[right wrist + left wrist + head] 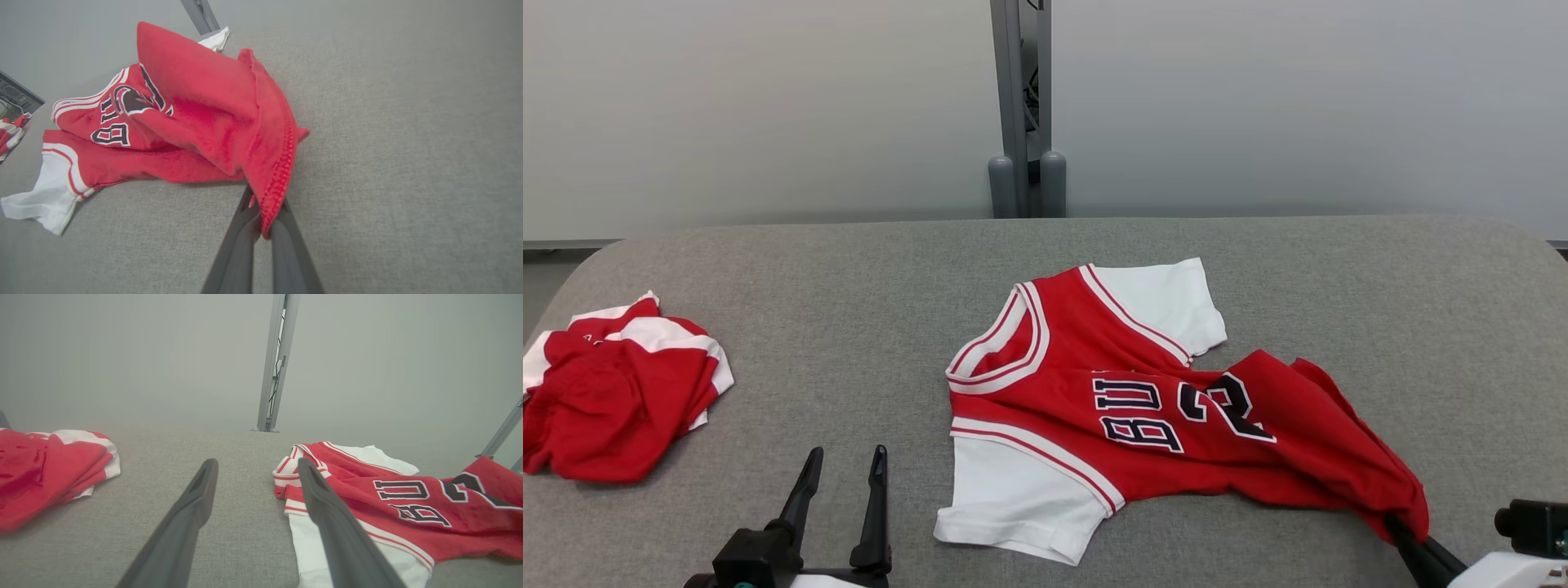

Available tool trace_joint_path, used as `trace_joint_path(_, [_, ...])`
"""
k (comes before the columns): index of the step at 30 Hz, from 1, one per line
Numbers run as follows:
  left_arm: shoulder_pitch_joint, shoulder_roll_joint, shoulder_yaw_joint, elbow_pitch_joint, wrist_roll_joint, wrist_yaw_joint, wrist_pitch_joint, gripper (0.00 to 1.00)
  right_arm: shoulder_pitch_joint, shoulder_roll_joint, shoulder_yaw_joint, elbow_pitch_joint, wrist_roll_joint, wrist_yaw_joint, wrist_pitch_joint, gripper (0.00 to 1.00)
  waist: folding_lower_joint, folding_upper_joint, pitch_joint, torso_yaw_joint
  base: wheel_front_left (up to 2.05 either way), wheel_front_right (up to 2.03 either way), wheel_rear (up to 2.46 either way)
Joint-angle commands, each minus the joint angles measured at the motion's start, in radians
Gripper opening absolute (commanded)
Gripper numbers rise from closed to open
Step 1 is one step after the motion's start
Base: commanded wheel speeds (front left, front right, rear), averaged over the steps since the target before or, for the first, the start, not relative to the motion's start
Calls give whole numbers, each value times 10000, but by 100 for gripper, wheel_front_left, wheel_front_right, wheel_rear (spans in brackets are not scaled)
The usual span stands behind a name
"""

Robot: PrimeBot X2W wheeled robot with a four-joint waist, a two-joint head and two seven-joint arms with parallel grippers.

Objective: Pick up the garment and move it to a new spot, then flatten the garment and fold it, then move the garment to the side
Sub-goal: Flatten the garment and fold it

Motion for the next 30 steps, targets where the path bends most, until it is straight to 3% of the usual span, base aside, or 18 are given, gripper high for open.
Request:
trace_joint_path(1, [-22,40,44,19,97,-77,-9,100,324,-297,139,-408,456,-3,261,0,0,-1,-28,38,0,0,0])
trace_joint_path(6, [86,44,153,51,146,-125,-9,100,1082,-677,568,-2128,2108,-2,841,0,0,-1,-68,67,0,0,0])
trace_joint_path(10, [160,38,214,63,127,-113,-9,100,1632,-1198,684,-4491,3857,-2,1212,0,0,-1,-142,-39,0,0,0])
trace_joint_path(16, [29,41,118,98,169,-148,-9,100,1414,-1507,440,-6817,5115,-2,1115,0,0,-1,-258,-86,0,0,0])
trace_joint_path(19, [-22,41,109,80,166,-153,-9,100,1276,-1502,244,-7364,5572,-2,881,0,0,-1,-261,-54,0,0,0])
trace_joint_path(23, [-64,41,99,95,135,-172,-9,100,855,-1621,-53,-6479,5081,-2,466,0,0,-1,-219,13,0,0,0])
trace_joint_path(30, [-213,41,-84,176,48,-176,-9,100,-637,-514,-552,-2450,4639,-2,-443,0,0,-1,-126,248,0,0,0])
